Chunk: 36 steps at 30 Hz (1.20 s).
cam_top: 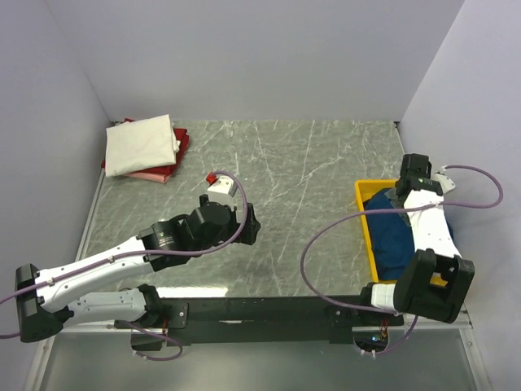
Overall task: Fold and stack the t-shirts
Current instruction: Grab the tshirt from the pile
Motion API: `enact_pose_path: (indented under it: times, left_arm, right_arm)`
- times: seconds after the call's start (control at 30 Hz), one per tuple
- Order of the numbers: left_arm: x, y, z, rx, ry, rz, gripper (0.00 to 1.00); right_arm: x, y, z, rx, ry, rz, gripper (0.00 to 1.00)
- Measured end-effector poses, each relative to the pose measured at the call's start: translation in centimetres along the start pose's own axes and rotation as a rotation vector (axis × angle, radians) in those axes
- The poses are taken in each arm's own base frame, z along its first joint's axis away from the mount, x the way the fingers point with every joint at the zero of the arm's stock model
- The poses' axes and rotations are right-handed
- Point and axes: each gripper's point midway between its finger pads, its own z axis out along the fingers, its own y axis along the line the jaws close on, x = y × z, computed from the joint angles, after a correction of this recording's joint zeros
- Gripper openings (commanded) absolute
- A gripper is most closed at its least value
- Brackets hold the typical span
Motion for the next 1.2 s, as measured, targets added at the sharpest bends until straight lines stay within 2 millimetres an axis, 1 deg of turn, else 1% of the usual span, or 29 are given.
enact_pose_path:
  times: [0.07,0.13,0.27,0.33,0.4,0.43,0.47,0.53,0.57,0.67,0.87,1.03,1.2]
  left_arm:
    - [-0.2,-0.1,0.0,-0.002,0.001,0.008,1.0]
    - [-0.3,-0.1,0.0,-0.008,0.007,0.013,1.0]
    - [-0.3,0.0,-0.1,-0.02,0.016,0.022,0.99]
    - [-0.4,0.1,0.0,-0.027,0.017,0.023,0.99]
    - [-0.3,0.2,0.2,-0.035,0.021,0.025,0.99]
    - [-0.2,0.3,0.3,-0.039,0.024,0.027,1.0]
    - [-0.1,0.3,0.4,-0.043,0.028,0.029,0.99]
    - [0.1,0.4,0.6,-0.049,0.036,0.034,1.0]
    - [0.2,0.5,0.6,-0.052,0.039,0.035,0.99]
    - [0.2,0.6,0.6,-0.057,0.04,0.033,1.0]
    - [-0.1,0.6,0.5,-0.06,0.032,0.03,1.0]
    - [-0.4,0.5,0.4,-0.058,0.028,0.028,0.99]
    - [-0.6,0.5,0.3,-0.057,0.022,0.024,1.0]
  right_arm:
    - [-0.5,-0.2,0.8,0.012,0.002,0.036,0.74]
    - [-0.7,-0.3,2.1,0.027,0.021,0.072,0.73]
    - [-0.4,-0.7,4.2,0.06,0.062,0.109,0.71]
    - [-0.2,-0.7,4.6,0.057,0.066,0.119,0.66]
    - [0.1,-0.6,4.9,0.047,0.069,0.124,0.54]
    - [0.4,-0.7,5.1,0.044,0.073,0.122,0.46]
    - [0.8,-0.8,5.2,0.041,0.078,0.122,0.3]
    - [1.3,-0.9,5.1,0.028,0.085,0.123,0.13]
    - [1.3,-0.8,4.9,0.019,0.083,0.126,0.0]
    - [0.7,-0.6,3.9,-0.019,0.065,0.136,0.0]
    - [-0.4,-0.3,1.0,-0.106,0.026,0.152,0.0]
    - [-2.2,0.2,-2.6,-0.202,-0.017,0.158,0.0]
    - [-5.1,1.5,-7.7,-0.34,-0.075,0.166,0.0]
